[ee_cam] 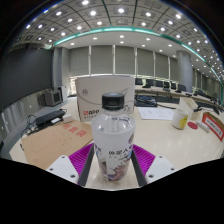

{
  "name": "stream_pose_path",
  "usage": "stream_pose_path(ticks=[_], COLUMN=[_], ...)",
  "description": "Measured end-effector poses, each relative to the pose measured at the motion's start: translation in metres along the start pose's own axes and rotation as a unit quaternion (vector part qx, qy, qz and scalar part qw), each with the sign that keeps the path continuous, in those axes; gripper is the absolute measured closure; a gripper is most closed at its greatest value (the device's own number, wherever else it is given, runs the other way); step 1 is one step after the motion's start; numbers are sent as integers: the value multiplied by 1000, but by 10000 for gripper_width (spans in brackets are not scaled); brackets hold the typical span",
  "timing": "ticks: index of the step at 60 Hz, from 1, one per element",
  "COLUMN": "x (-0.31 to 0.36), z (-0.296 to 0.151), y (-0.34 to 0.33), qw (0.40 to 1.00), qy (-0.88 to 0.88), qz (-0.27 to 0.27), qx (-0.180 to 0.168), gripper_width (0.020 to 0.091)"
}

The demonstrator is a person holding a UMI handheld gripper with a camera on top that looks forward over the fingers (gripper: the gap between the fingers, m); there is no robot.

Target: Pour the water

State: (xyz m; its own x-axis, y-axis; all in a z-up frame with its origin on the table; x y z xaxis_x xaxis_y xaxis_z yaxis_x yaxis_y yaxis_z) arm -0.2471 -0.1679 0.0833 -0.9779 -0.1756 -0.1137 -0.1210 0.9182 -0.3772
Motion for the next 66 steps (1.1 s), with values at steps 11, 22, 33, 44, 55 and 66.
stream_pose_path(ticks=[11,22,33,44,55,66], x=[-3,-8,-32,-95,-174,-234], z=[1,-8,-57,-124,-165,-162], y=[14,15,18,39,85,129], qw=[1000,1000,1000,982,908,772], qy=[-6,-20,-8,179,399,609], qz=[9,2,-10,-54,-117,-176], qx=[-8,19,3,-30,-52,-45], gripper_width=[587,705,705,706,707,711])
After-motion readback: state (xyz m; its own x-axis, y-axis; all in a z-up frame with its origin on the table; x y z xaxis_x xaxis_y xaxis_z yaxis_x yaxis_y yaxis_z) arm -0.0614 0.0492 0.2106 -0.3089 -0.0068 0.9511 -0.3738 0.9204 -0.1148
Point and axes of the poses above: the point between the fingertips, and its own axes, seen from behind it with the camera up: x to the left, z down, y forward, the way the camera looks, the point moved 9 cm from there along -y, backward, against the way the camera looks, and after that the axes turned 8 degrees about -y, right-handed, at the moved point
